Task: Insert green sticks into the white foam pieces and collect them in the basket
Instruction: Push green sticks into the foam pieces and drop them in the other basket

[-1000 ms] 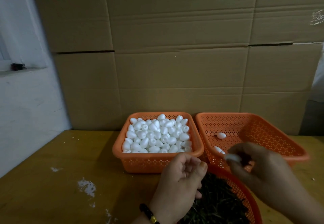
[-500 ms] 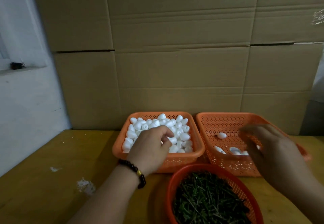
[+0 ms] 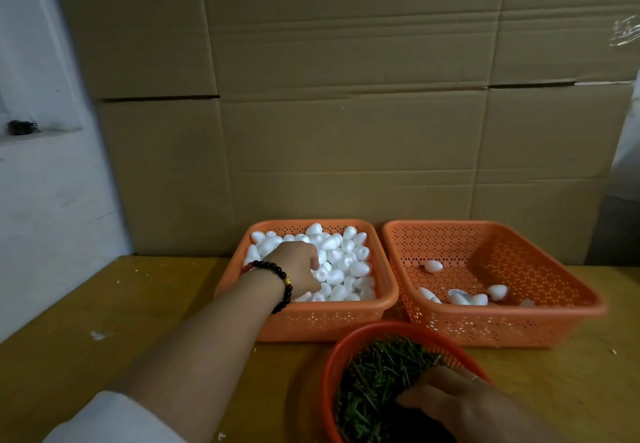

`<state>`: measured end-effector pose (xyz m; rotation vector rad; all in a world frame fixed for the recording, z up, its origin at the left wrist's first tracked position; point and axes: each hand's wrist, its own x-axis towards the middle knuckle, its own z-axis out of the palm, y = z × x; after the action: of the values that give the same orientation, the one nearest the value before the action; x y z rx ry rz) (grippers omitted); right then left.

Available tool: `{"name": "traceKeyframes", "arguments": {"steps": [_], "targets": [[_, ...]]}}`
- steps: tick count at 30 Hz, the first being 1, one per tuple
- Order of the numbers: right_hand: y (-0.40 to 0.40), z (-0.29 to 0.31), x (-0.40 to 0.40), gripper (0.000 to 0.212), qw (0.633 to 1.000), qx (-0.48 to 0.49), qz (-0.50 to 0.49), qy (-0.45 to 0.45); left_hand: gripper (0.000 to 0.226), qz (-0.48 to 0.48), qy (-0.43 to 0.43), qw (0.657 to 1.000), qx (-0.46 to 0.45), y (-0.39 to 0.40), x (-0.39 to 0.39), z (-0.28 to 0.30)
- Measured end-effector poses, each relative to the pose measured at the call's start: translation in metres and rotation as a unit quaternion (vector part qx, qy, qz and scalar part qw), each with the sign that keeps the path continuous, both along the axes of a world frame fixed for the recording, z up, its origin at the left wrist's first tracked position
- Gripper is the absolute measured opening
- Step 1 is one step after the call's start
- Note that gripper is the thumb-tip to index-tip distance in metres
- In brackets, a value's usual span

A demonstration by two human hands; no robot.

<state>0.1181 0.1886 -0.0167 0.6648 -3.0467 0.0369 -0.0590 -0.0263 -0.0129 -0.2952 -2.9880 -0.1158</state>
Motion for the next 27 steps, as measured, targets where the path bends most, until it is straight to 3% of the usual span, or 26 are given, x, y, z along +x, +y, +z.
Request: {"name": "traceKeyframes", "arguments": {"steps": [3, 6, 7, 9, 13, 19, 21, 23, 25, 27], "targets": [[0.002, -0.006, 0.001, 0.028, 0.999, 0.022, -0.012, 0.041, 0.039, -0.014, -0.003, 1.0, -0.01, 0.006, -0.003, -0.003], [0.001, -0.008, -0.002, 0.033, 0.997, 0.008, -0.016, 0.069, 0.033, -0.045, -0.012, 0.995, -0.083, 0.014, -0.006, -0.004], [0.001, -0.009, -0.001, 0.031, 1.0, -0.006, -0.008, 0.022, 0.03, -0.042, -0.012, 0.994, -0.101, 0.017, -0.008, -0.004], [0.01, -0.032, -0.008, 0.036, 0.994, -0.077, 0.048, 0.055, 0.032, -0.031, -0.018, 0.993, -0.11, 0.019, -0.012, -0.005], [0.015, -0.042, -0.016, 0.043, 0.996, -0.076, 0.043, -0.017, 0.051, -0.023, -0.028, 0.992, -0.12, 0.025, -0.016, -0.004], [0.015, -0.045, -0.016, 0.044, 0.995, -0.084, 0.06, -0.006, 0.054, -0.024, 0.003, 0.994, -0.109, 0.023, -0.013, -0.007], [0.015, -0.044, -0.016, 0.045, 0.995, -0.084, 0.054, -0.014, 0.049, -0.027, 0.009, 0.999, -0.04, 0.02, -0.01, -0.008], [0.015, -0.044, -0.016, 0.045, 0.995, -0.076, 0.054, -0.017, 0.034, -0.032, 0.031, 0.994, 0.104, 0.018, -0.002, -0.008], [0.016, -0.045, -0.017, 0.045, 0.996, -0.072, 0.056, -0.017, 0.023, -0.053, 0.048, 0.957, 0.281, 0.018, 0.017, -0.005], [0.016, -0.044, -0.017, 0.045, 0.996, -0.066, 0.057, -0.026, 0.023, -0.079, 0.068, 0.897, 0.429, 0.02, 0.043, -0.003]]}}
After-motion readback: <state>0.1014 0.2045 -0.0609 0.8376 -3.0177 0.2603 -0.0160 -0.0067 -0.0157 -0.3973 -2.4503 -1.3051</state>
